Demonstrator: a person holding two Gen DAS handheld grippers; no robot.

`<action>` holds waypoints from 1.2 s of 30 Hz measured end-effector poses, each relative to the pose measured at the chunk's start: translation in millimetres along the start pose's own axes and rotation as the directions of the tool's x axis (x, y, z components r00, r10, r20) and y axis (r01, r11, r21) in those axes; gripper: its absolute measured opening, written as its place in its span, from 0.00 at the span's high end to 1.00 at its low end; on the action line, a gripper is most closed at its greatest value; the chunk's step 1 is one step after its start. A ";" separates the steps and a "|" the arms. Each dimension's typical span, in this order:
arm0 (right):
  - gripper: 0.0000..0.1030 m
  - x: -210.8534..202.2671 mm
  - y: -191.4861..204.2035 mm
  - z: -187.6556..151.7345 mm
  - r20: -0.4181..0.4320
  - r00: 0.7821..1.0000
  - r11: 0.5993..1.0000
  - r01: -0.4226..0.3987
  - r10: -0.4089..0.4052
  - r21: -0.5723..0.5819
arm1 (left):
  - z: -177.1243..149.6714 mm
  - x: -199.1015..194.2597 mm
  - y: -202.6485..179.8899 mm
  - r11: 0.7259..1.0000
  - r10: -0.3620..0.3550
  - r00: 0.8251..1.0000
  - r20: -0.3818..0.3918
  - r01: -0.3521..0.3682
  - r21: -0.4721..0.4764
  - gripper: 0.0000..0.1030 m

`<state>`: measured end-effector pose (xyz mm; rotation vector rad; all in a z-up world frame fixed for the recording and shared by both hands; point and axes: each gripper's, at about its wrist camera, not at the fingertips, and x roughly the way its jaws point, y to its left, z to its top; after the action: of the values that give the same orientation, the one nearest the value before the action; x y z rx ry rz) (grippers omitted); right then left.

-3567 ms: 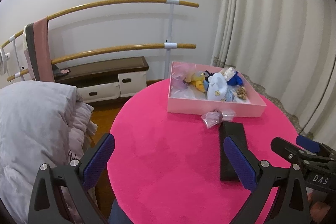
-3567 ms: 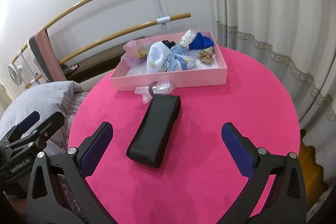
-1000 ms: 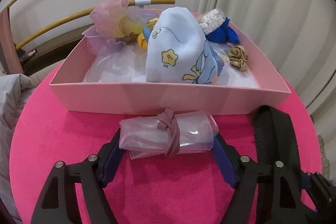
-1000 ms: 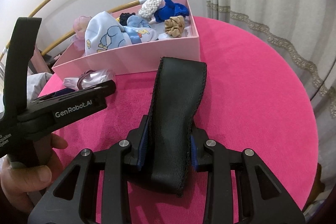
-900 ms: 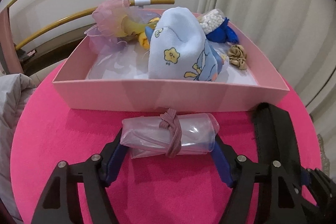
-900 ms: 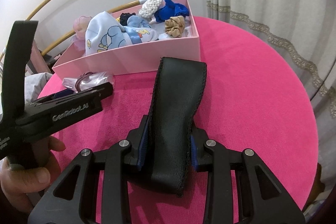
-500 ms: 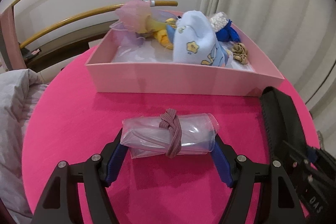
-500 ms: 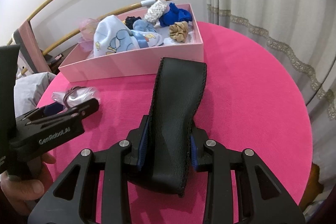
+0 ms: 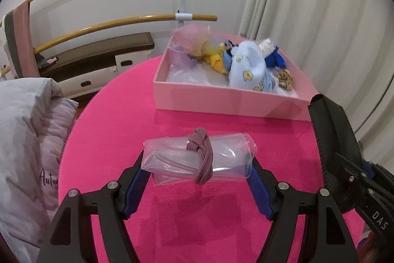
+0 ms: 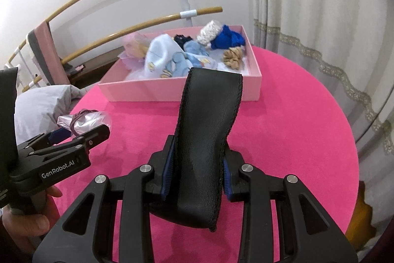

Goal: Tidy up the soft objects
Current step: 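Lift the ribbon pouch and black strap and carry both over the pink box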

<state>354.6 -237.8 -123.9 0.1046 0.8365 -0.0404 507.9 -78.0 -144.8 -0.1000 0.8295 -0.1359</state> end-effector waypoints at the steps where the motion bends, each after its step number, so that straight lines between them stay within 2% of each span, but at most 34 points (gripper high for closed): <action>1: 0.71 -2.4 1.4 1.2 0.006 1.000 1.000 -0.003 0.003 -0.003 | 0.5 -5.6 2.2 1.000 -0.001 1.000 0.009 0.001 -0.003 0.32; 15: 0.71 -40.5 23.2 24.5 0.080 0.995 0.997 -0.055 0.059 -0.056 | 7.4 -75.9 12.8 1.000 0.020 0.994 0.109 -0.021 0.005 0.32; 23: 0.71 -65.5 29.1 57.0 0.145 0.986 0.993 -0.069 0.083 -0.100 | 22.9 -111.5 6.8 0.999 0.026 0.984 0.177 -0.031 0.029 0.32; 29: 0.71 -72.9 33.6 81.2 0.169 0.981 0.989 -0.078 0.099 -0.122 | 44.9 -120.7 1.9 0.999 0.023 0.977 0.212 -0.031 0.033 0.32; 36: 0.71 -59.7 14.8 118.7 0.175 0.975 0.990 -0.127 0.137 -0.064 | 86.8 -115.2 0.1 1.000 0.010 0.971 0.239 -0.015 0.019 0.32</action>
<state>403.5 -236.3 0.6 0.1051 0.6485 0.0964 495.3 -56.5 -2.8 -0.0893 0.5884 -0.1175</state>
